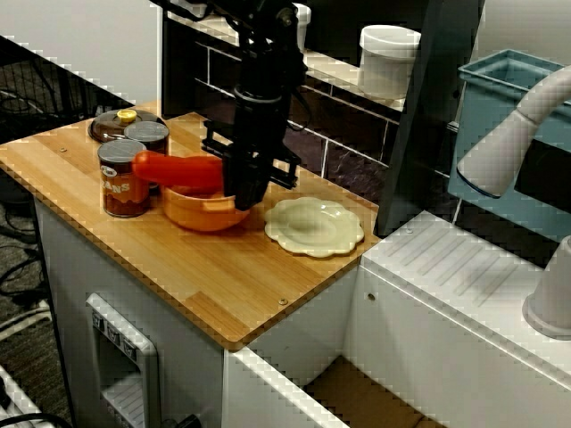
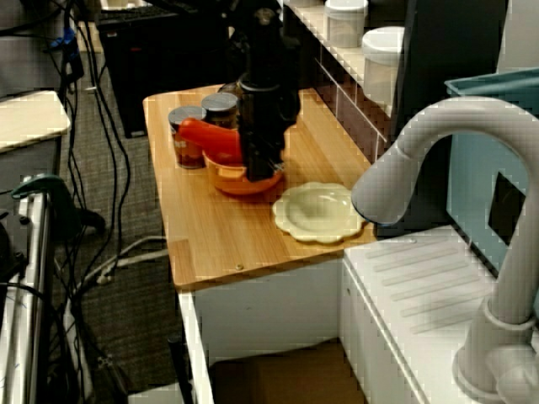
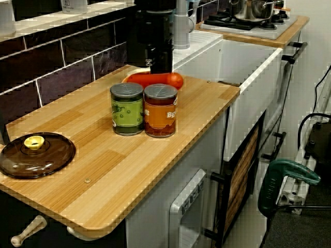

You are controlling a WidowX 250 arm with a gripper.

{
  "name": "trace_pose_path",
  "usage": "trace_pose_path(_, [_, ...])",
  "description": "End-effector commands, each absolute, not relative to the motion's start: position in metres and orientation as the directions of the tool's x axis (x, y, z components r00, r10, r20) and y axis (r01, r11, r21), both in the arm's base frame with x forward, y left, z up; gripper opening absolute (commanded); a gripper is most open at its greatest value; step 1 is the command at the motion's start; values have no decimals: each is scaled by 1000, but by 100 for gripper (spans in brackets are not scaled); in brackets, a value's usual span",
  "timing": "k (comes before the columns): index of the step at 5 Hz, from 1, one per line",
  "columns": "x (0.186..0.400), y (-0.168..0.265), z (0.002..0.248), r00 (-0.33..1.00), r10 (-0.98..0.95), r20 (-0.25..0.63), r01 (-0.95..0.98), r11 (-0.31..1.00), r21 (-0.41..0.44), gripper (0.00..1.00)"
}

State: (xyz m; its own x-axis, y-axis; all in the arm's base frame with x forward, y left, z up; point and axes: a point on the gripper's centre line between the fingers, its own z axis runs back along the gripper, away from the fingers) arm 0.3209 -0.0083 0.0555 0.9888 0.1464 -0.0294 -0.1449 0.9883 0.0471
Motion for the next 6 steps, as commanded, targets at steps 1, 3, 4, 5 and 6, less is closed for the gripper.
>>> trace_pose_path(1, [297, -9, 93, 993, 98, 66, -101, 994, 34, 0])
trace_pose_path(3, [272, -17, 91, 995, 62, 72, -65, 997, 45, 0])
trace_pose_path(4, [271, -21, 86, 997, 51, 61, -55, 996, 64, 0])
trace_pose_path(5, [279, -22, 86, 997, 58, 52, -62, 995, 75, 0])
trace_pose_path(6, [285, -24, 91, 998, 53, 44, -56, 995, 84, 0])
